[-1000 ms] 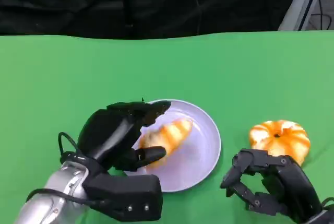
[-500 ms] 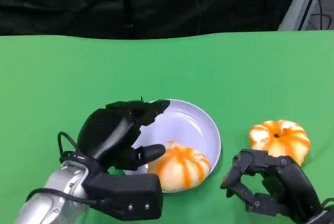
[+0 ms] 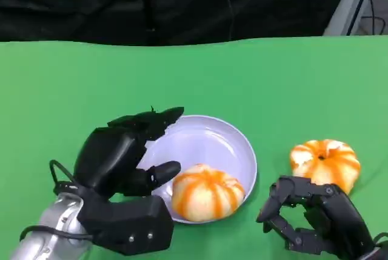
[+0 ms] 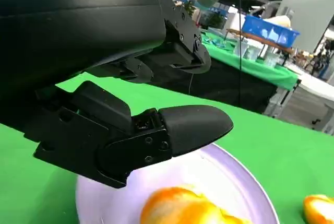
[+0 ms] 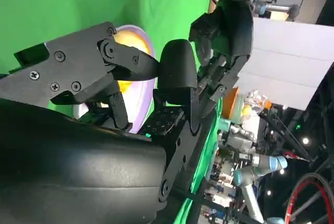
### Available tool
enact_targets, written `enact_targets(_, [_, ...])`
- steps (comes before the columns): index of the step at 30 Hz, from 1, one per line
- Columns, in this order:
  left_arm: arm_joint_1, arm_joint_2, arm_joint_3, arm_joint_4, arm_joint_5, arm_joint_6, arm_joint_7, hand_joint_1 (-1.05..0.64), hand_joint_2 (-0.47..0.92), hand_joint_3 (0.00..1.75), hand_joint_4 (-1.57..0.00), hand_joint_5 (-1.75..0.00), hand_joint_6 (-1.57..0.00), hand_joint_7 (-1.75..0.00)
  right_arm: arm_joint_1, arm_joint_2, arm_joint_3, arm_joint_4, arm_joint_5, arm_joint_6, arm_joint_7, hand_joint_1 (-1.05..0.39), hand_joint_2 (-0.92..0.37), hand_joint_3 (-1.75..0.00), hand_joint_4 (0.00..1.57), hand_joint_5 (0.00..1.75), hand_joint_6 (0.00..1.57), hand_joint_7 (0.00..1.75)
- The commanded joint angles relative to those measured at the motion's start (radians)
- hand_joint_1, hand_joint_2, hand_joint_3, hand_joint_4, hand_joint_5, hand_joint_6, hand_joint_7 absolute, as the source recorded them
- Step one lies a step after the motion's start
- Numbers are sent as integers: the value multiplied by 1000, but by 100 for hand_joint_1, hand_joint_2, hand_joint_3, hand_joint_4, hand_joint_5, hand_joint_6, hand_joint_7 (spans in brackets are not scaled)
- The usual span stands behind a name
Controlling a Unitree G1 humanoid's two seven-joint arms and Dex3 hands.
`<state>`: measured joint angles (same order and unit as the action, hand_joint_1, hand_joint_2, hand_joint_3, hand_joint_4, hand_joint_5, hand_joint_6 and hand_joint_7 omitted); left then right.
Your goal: Grasp the bread from the table and place it into the plate.
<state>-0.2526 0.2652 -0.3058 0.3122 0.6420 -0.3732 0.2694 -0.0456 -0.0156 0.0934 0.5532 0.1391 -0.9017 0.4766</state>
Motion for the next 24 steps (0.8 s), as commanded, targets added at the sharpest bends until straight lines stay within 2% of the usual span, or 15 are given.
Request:
enact_targets(1, [46,8,47,-53,-59,-55,21,-85,92,85,-51,-2,-46,0,3,-12,-4,-14,2,-3,-4,-9,-71,-77,73,158,80,120])
enact_targets(9, [50,4,55,-55,-59,-61,13,-85,92,84,-51,-2,-46,0,3,-12,-4,-14,2,-3,-4,-9,-72,-76,73,158,79,121])
enact_targets(13, [146,-17,113,-150,-168,-139,23,-83,92,83,-60,-5,-53,-3,8,-11,-3,-14,13,2,5,-9,-72,-75,72,157,79,121])
enact_targets(21, [154,-28,128,-157,-169,-146,6,-83,92,82,-62,-4,-55,-3,8,-10,-4,-15,13,3,7,-9,-73,-74,73,157,79,121])
enact_targets(24, [213,-38,143,-206,-265,-173,-33,-80,92,81,-63,-4,-56,-3,9,-14,-5,-15,21,4,15,-9,-73,-74,72,157,79,121])
